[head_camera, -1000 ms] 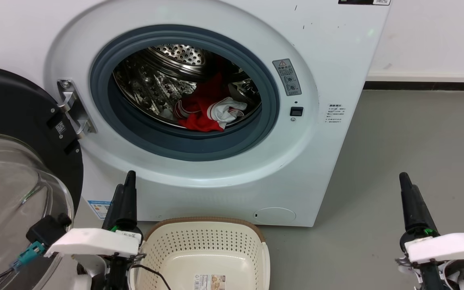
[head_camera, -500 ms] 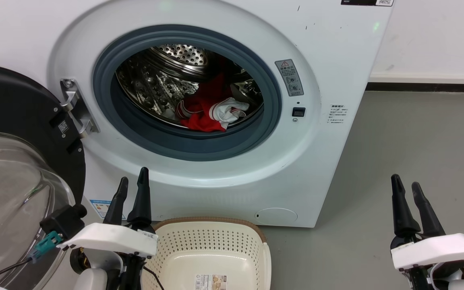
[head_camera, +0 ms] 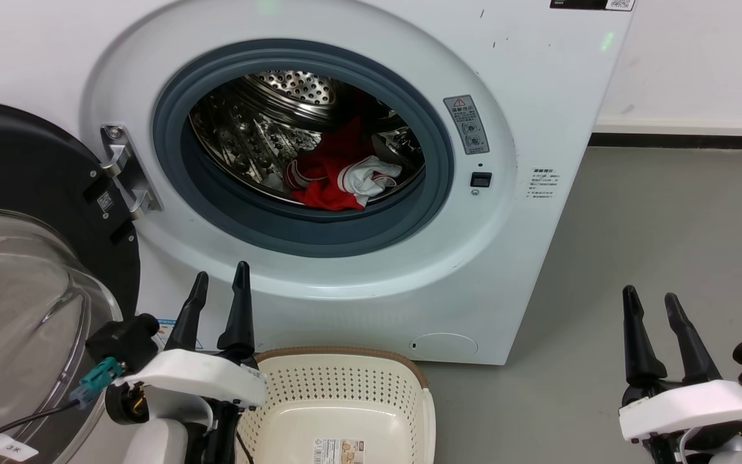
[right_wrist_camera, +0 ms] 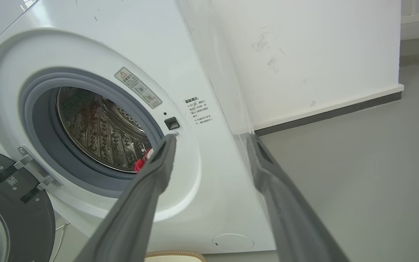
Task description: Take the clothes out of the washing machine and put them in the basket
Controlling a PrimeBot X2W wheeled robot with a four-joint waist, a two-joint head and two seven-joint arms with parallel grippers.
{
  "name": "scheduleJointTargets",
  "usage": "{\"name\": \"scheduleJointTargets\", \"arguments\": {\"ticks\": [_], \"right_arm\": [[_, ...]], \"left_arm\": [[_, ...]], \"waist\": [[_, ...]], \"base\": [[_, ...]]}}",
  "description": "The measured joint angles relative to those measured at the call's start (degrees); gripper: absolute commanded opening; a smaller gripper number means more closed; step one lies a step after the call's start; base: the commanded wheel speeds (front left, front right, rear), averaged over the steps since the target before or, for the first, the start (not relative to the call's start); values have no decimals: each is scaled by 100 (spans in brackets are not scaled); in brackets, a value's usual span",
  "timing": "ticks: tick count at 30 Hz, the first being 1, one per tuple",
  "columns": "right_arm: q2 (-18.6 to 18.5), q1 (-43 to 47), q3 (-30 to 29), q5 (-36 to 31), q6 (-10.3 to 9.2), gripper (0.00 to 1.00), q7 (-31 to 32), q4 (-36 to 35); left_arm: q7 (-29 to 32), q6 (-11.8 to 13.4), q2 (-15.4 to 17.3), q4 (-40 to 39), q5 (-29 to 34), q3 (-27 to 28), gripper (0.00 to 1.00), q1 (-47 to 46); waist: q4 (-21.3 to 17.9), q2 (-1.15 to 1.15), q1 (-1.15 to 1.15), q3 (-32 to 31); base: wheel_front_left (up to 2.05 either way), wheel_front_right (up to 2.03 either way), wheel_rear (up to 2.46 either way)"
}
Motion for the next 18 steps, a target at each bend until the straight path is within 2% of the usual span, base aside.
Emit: {"name": "scheduleJointTargets", "arguments": {"ticks": [18], "right_arm": [[0,54,-21,-1152,0,100,-214,9]], "left_arm": [[-249,73,5,158,1131,-100,100,-151]], "waist": [[45,0,0,-10]], "base": [[0,0,0]]}}
